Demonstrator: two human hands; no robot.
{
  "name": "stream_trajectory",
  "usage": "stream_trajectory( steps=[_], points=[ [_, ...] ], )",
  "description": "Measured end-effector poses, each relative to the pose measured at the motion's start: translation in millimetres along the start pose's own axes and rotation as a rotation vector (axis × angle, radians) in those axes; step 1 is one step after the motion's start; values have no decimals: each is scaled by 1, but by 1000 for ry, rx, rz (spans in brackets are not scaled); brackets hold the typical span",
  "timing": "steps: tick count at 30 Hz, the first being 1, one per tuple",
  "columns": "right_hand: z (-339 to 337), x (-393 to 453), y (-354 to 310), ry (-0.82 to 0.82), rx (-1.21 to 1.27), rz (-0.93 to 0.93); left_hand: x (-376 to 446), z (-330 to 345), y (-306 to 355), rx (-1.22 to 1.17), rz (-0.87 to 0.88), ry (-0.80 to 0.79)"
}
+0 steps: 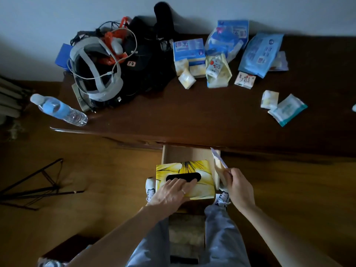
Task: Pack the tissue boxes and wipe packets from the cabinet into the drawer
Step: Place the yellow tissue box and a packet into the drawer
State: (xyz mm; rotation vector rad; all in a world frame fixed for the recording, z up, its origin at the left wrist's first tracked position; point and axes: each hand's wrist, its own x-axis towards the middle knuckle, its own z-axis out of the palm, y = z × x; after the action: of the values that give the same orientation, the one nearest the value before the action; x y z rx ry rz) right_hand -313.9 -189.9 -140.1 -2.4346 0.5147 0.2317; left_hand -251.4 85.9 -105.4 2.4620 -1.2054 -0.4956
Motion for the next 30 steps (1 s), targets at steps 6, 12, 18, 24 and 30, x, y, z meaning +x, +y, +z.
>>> stream_trajectory(
  steps=[6, 12, 18, 24, 30],
  points=[
    [85, -15, 38, -164, 33, 239, 16, 75, -34, 26, -94, -198],
    [185, 49, 81, -140, 54, 351, 67, 175, -108, 26, -199, -304],
    [293, 117, 138, -206, 46, 325, 97, 293, -187, 86, -255, -334],
    [376, 171, 197, -254, 16, 306, 119, 390, -237, 106, -234, -275],
    [428, 207, 228, -137, -41, 207, 132, 448, -280, 152, -217, -218]
  ],
)
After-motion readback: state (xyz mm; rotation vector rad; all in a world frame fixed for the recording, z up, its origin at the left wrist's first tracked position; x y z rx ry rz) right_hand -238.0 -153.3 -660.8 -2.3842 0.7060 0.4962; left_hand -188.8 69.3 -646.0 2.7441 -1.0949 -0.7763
